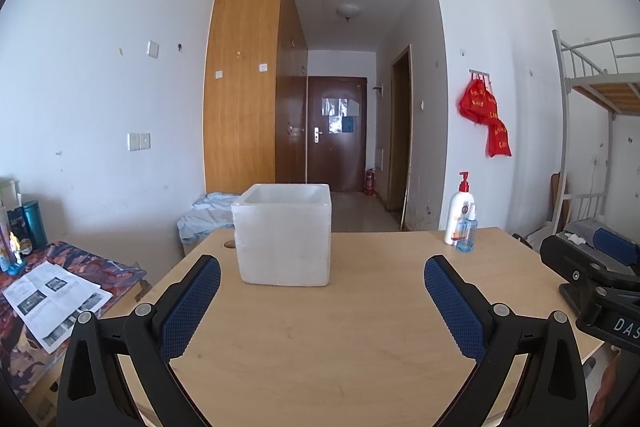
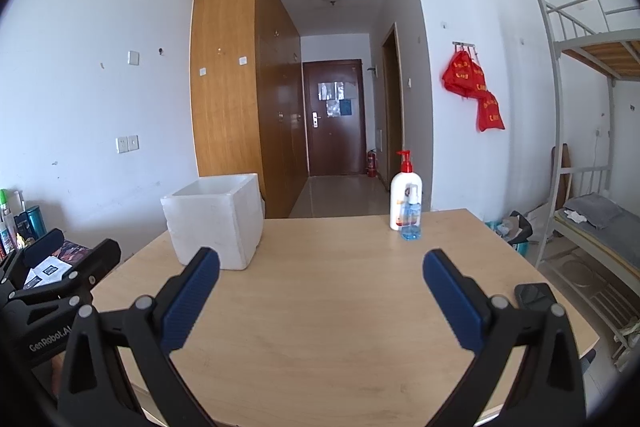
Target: Organize soft objects
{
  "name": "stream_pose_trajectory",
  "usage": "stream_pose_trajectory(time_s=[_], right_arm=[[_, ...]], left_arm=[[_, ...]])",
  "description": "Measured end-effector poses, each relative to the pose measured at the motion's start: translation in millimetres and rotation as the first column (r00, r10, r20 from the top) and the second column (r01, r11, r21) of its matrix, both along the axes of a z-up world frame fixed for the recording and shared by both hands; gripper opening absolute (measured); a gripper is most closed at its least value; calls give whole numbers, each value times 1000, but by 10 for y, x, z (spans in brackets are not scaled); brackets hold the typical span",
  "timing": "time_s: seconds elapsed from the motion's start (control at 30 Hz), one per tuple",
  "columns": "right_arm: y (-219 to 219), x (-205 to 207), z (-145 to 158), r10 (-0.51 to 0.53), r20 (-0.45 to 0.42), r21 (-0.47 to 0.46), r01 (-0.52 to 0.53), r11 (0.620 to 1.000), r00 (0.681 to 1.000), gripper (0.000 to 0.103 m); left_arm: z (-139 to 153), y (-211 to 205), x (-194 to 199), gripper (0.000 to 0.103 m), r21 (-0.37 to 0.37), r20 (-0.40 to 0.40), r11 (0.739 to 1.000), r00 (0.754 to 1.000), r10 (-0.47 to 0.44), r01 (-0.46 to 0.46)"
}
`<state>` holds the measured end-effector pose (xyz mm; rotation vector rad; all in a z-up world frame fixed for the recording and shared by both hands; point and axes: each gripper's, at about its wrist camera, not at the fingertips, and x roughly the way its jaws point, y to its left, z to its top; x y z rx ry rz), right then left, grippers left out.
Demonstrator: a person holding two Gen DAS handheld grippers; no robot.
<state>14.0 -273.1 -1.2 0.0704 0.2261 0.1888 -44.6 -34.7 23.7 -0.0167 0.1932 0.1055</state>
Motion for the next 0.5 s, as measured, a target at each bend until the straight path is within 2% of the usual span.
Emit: stream_pose_trajectory(time_s=[0.5], right_arm=[[20,-2,34,2,-1,0,-2,1000,1000,103]], left_arm=[[-3,-20,-37,102,6,9,1000,1000,-2,2]])
